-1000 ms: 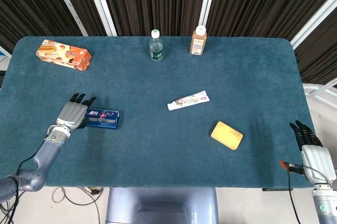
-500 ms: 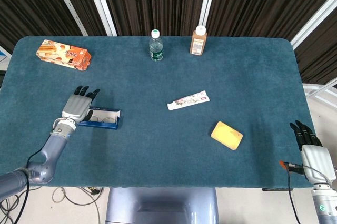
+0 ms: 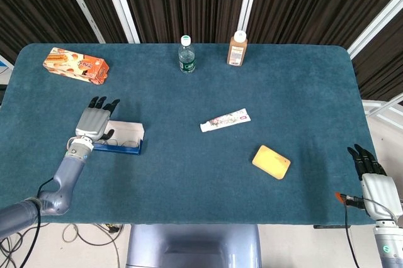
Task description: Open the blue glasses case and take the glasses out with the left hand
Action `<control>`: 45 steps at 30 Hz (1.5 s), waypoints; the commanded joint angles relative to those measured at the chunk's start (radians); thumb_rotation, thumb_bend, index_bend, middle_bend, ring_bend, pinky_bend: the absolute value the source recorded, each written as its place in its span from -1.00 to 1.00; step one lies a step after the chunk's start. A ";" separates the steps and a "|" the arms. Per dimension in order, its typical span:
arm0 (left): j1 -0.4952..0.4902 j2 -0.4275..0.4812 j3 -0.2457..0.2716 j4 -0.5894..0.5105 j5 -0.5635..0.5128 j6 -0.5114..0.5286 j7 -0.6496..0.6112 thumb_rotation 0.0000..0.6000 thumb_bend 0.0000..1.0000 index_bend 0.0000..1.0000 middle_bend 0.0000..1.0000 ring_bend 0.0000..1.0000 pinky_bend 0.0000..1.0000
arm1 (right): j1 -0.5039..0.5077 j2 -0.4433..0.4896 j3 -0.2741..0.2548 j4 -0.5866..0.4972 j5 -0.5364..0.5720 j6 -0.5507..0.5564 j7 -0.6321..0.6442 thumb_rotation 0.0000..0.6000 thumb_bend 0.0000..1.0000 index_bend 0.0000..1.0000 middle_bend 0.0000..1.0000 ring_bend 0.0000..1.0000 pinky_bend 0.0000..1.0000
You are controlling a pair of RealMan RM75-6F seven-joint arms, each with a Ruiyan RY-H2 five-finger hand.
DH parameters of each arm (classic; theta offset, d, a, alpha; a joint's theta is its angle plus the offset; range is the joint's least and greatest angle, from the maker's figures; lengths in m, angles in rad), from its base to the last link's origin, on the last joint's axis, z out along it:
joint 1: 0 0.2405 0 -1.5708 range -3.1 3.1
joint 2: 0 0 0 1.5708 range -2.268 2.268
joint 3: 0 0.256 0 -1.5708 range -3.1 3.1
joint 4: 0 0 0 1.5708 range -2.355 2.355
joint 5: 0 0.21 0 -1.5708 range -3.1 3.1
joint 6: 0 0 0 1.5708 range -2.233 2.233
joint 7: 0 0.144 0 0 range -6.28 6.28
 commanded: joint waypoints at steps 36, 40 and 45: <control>0.111 0.254 0.171 -0.378 0.086 0.017 0.041 1.00 -0.47 -0.86 -0.53 -1.00 -0.93 | -0.005 0.001 -0.003 0.000 -0.015 0.011 0.006 1.00 -0.61 -1.00 -1.00 -1.00 -0.63; 0.110 0.247 0.168 -0.362 0.079 0.016 0.038 1.00 -0.47 -0.86 -0.53 -1.00 -0.93 | -0.005 0.002 -0.003 0.000 -0.015 0.011 0.005 1.00 -0.60 -1.00 -1.00 -1.00 -0.63; 0.110 0.249 0.174 -0.359 0.076 0.012 0.041 1.00 -0.46 -0.86 -0.49 -1.00 -0.93 | -0.005 0.002 -0.003 -0.001 -0.014 0.011 0.005 1.00 -0.61 -1.00 -1.00 -1.00 -0.63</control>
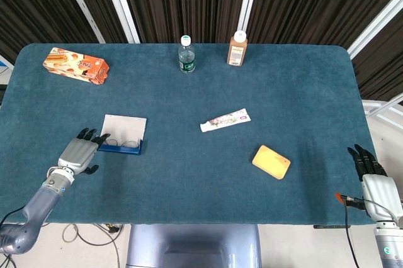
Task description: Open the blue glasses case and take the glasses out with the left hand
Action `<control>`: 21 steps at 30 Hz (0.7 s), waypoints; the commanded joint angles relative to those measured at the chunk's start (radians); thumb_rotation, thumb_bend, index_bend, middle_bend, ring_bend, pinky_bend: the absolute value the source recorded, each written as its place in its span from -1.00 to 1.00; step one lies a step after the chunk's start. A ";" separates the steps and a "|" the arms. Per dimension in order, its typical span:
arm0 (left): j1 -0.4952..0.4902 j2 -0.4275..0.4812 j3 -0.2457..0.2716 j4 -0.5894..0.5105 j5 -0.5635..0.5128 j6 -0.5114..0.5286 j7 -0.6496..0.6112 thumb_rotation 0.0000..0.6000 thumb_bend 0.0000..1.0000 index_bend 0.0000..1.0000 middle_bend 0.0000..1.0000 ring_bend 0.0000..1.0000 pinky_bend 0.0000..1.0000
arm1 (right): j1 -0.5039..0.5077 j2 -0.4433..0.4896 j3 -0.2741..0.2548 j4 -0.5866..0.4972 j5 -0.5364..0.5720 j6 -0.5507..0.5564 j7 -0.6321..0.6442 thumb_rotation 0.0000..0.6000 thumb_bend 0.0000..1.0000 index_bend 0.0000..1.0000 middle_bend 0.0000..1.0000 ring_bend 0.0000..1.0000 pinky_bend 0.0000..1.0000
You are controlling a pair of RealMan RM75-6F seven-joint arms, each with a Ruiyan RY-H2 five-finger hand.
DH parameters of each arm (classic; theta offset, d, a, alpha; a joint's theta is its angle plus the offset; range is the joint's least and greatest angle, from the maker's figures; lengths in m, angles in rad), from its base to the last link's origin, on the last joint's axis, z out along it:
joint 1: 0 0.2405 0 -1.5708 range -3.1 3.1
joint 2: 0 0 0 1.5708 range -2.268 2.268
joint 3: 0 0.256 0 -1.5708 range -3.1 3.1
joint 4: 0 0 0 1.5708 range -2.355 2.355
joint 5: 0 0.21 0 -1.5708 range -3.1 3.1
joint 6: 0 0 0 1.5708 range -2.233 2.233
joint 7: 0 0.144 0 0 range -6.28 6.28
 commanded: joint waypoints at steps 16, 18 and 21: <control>0.017 0.050 0.053 -0.112 0.086 0.002 0.004 1.00 -0.46 -0.87 -0.43 -1.00 -0.93 | 0.000 0.000 0.000 0.000 -0.002 0.001 0.001 1.00 -0.60 -1.00 -1.00 -1.00 -0.63; 0.015 0.051 0.057 -0.125 0.097 -0.002 0.005 1.00 -0.46 -0.87 -0.42 -1.00 -0.93 | 0.000 0.000 0.000 -0.001 -0.002 0.001 0.001 1.00 -0.60 -1.00 -1.00 -1.00 -0.63; 0.011 0.050 0.060 -0.147 0.114 -0.008 0.006 1.00 -0.46 -0.88 -0.41 -1.00 -0.93 | 0.000 0.001 0.001 -0.001 -0.002 0.002 0.002 1.00 -0.60 -1.00 -1.00 -1.00 -0.63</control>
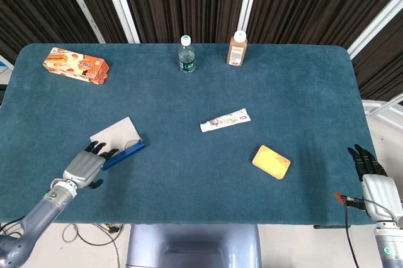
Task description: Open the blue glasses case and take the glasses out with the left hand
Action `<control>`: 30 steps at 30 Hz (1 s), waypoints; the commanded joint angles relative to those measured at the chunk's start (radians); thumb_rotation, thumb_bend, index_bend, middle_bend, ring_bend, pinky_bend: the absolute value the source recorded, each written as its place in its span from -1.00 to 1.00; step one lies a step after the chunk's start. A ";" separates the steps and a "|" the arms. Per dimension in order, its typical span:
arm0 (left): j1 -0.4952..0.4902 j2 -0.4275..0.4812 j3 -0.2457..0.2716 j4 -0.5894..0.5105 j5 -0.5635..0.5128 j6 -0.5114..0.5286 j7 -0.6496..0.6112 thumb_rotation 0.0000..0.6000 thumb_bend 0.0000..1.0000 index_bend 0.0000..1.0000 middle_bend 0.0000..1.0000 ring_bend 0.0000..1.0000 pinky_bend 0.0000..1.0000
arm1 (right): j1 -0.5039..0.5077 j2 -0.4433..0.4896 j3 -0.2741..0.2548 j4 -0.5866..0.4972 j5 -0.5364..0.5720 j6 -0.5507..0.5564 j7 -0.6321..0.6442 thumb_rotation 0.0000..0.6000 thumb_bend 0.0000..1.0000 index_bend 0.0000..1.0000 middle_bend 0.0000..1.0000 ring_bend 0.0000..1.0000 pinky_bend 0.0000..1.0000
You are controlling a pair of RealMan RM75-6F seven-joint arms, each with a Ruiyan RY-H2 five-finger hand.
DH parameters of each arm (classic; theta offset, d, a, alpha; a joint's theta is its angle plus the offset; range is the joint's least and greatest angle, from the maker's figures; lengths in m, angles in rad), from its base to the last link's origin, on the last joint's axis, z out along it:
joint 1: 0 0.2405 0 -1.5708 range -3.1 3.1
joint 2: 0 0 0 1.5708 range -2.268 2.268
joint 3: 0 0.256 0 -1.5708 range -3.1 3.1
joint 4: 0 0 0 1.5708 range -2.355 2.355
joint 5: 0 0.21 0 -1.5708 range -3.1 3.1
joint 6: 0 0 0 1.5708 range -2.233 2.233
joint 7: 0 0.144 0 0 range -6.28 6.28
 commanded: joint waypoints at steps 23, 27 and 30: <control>-0.040 -0.005 -0.001 -0.154 0.086 -0.028 0.009 1.00 -0.46 -0.89 -0.39 -1.00 -0.93 | 0.001 0.001 0.001 0.000 0.001 -0.002 0.004 1.00 -0.60 -1.00 -1.00 -1.00 -0.63; -0.040 -0.012 -0.012 -0.158 0.109 -0.013 -0.008 1.00 -0.46 -0.90 -0.41 -1.00 -0.93 | 0.000 0.001 0.001 0.000 0.001 -0.002 0.006 1.00 -0.60 -1.00 -1.00 -1.00 -0.63; -0.039 -0.017 -0.030 -0.150 0.131 0.010 -0.031 1.00 -0.46 -0.93 -0.45 -1.00 -0.93 | 0.001 0.001 0.001 0.000 0.001 -0.003 0.007 1.00 -0.60 -1.00 -1.00 -1.00 -0.63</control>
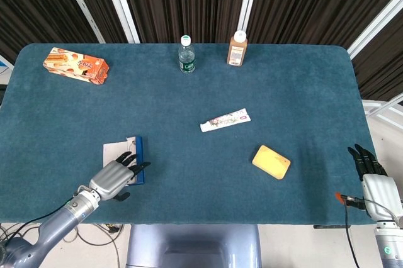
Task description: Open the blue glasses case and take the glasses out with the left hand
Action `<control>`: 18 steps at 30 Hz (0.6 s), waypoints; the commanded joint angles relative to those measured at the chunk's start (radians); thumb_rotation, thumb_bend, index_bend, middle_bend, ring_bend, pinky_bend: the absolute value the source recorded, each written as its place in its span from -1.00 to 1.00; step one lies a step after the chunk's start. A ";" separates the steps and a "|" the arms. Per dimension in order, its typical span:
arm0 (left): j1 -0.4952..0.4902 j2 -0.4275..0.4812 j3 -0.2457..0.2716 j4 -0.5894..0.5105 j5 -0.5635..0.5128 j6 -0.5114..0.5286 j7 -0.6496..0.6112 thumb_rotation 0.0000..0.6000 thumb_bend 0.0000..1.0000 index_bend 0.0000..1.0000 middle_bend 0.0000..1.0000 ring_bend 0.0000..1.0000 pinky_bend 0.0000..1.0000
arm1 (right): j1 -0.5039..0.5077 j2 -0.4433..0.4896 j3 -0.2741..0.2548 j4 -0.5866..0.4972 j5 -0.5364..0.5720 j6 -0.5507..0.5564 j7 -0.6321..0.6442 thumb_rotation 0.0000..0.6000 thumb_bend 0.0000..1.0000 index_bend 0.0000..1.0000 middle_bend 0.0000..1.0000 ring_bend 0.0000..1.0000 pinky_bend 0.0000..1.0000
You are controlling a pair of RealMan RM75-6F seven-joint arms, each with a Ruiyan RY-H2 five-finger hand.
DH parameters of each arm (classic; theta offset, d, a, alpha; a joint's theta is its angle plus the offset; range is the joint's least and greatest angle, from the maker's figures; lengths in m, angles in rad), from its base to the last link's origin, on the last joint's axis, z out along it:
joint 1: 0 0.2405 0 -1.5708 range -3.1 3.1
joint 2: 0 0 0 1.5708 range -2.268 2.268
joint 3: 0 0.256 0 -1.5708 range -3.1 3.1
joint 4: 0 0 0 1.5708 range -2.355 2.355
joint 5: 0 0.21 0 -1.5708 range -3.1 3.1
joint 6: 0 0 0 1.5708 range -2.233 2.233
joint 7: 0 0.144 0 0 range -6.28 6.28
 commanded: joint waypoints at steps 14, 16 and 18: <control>-0.153 -0.082 -0.121 0.193 -0.136 -0.138 0.008 1.00 -0.48 -1.00 -0.59 -1.00 -0.94 | 0.002 0.000 0.002 -0.001 0.008 -0.007 0.002 1.00 -0.58 -1.00 -1.00 -1.00 -0.63; -0.177 -0.095 -0.125 0.217 -0.168 -0.166 0.019 1.00 -0.48 -1.00 -0.60 -1.00 -0.94 | 0.002 0.001 0.002 -0.001 0.009 -0.008 0.003 1.00 -0.57 -1.00 -1.00 -1.00 -0.63; -0.196 -0.106 -0.127 0.236 -0.193 -0.183 0.033 1.00 -0.49 -1.00 -0.61 -1.00 -0.95 | 0.002 0.001 0.002 -0.001 0.010 -0.009 0.004 1.00 -0.57 -1.00 -1.00 -1.00 -0.63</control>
